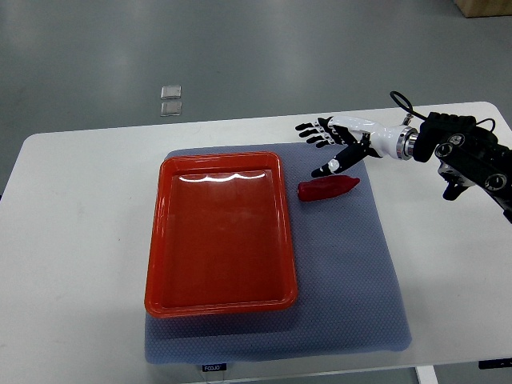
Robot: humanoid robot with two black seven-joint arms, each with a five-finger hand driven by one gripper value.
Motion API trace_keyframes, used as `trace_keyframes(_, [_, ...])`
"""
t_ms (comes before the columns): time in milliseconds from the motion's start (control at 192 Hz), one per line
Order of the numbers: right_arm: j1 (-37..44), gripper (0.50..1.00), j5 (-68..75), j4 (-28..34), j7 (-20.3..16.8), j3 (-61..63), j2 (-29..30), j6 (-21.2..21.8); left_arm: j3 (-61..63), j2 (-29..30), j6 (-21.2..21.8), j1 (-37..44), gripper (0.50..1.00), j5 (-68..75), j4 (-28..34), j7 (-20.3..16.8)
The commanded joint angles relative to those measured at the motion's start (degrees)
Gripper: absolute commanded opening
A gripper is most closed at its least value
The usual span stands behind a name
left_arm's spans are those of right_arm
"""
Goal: Place red pepper on red tray
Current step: 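Reach the right hand toward the red pepper beside the tray, then lower the right hand over the red pepper and close fingers around it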
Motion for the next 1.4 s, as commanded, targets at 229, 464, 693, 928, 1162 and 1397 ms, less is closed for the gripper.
trace_keyframes(229, [8.26, 0.909, -13.37, 0.34, 0.57, -15.51, -0.28, -3.91, 0.04, 0.0, 0.0, 0.0, 1.0, 0.0, -0.02, 0.0])
trace_keyframes(464, [10.46, 0.87, -14.78, -0.28, -2.41, -23.42, 0.51, -7.25, 0.04, 0.0, 0.0, 0.0, 1.0, 0.0, -0.02, 0.0])
trace_keyframes(693, [9.67, 0.832, -14.7, -1.6, -3.64, -23.34, 0.77, -7.43, -0.04, 0.0, 0.0, 0.0, 1.0, 0.0, -0.02, 0.0])
trace_keyframes(928, [9.23, 0.809, -14.7, -2.74, -3.73, -23.42, 4.29, -8.04, -0.04, 0.0, 0.0, 0.0, 1.0, 0.0, -0.02, 0.0])
trace_keyframes(1162, [8.61, 0.791, -14.7, -4.15, -4.35, -23.34, 5.61, -8.22, 0.04, 0.0, 0.0, 0.0, 1.0, 0.0, -0.02, 0.0])
trace_keyframes(1397, [8.7, 0.65, -14.7, -4.15, -4.35, -23.51, 5.61, -8.13, -0.04, 0.0, 0.0, 0.0, 1.0, 0.0, -0.02, 0.0])
